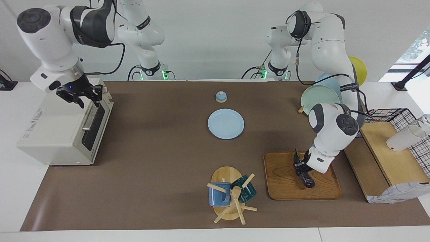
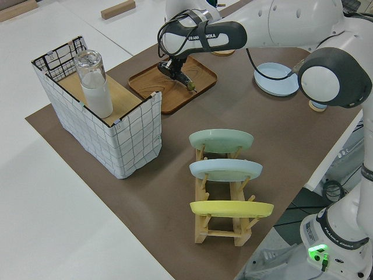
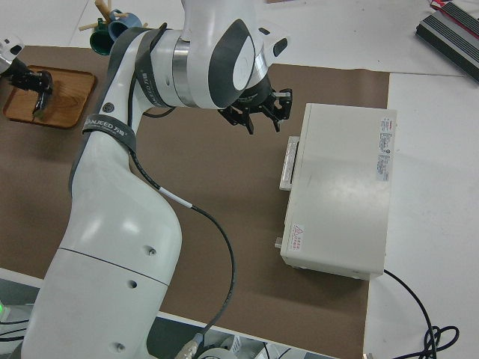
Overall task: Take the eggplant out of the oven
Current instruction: 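Carry the eggplant to the wooden tray while the right gripper closes the door, then release the eggplant on the wooden tray and withdraw both grippers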
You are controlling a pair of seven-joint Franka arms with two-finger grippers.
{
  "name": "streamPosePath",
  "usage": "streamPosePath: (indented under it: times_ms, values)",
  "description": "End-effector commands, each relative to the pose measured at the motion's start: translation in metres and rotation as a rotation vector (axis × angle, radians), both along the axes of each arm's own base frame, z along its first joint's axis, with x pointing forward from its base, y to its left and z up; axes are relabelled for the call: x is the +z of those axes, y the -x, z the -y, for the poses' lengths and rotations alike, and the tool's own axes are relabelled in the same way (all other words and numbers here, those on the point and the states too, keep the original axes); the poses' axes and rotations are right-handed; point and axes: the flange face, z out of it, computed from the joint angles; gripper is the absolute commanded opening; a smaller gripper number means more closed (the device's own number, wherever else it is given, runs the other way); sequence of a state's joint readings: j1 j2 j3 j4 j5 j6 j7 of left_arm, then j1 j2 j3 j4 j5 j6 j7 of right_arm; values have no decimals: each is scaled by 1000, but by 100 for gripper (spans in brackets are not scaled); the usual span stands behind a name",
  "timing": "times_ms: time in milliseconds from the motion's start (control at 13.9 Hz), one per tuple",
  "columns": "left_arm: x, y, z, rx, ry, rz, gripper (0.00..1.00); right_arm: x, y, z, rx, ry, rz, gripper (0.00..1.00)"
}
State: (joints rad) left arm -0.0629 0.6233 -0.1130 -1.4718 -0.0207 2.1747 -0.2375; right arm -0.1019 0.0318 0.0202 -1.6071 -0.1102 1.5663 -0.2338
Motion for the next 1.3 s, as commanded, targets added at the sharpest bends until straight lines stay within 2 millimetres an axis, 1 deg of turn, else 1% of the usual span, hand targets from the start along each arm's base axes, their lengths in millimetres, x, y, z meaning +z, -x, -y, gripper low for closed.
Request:
streamPosePath:
  times_ms: [0,72,144,216,288,361,433,505,577,649,721,865,1010,1154,1226]
  values:
    - [8,-2,1,-24,-17,9,97,23,1,-11,4,-96,-18,100]
    - [11,-1,-3,-20,-21,-12,100,22,0,-17,16,-72,-21,100]
    - [18,0,-4,-19,-23,-19,100,22,-2,-15,11,-68,-10,100]
    - [40,1,-6,-13,-16,4,100,23,-4,-16,-12,-57,6,100]
    - [67,5,-10,3,-9,31,100,23,-3,-21,-43,-43,5,100]
    - [87,12,-18,17,-11,32,100,22,-3,-30,-52,-13,0,100]
    - [113,20,-19,17,-17,25,100,20,-4,-35,-48,-3,-5,100]
    - [131,28,-22,16,-24,11,100,18,-4,-32,-53,-3,-13,100]
    - [152,38,-28,15,-33,-5,100,15,-3,-28,-64,-15,-22,100]
    - [172,47,-34,19,-39,-15,100,13,-1,-29,-65,-16,-37,100]
    - [194,60,-37,12,-49,-32,100,14,-2,-27,-68,-15,-30,100]
    - [231,89,-38,5,-65,-76,100,16,0,-36,-53,-16,-31,100]
    - [255,113,-40,-18,-77,-117,100,16,5,-35,-57,-16,-39,100]
    - [261,135,-39,-65,-87,-145,100,14,13,-34,-62,-19,-40,100]
    - [259,150,-40,-73,-93,-159,100,14,22,-35,-83,-18,-44,100]
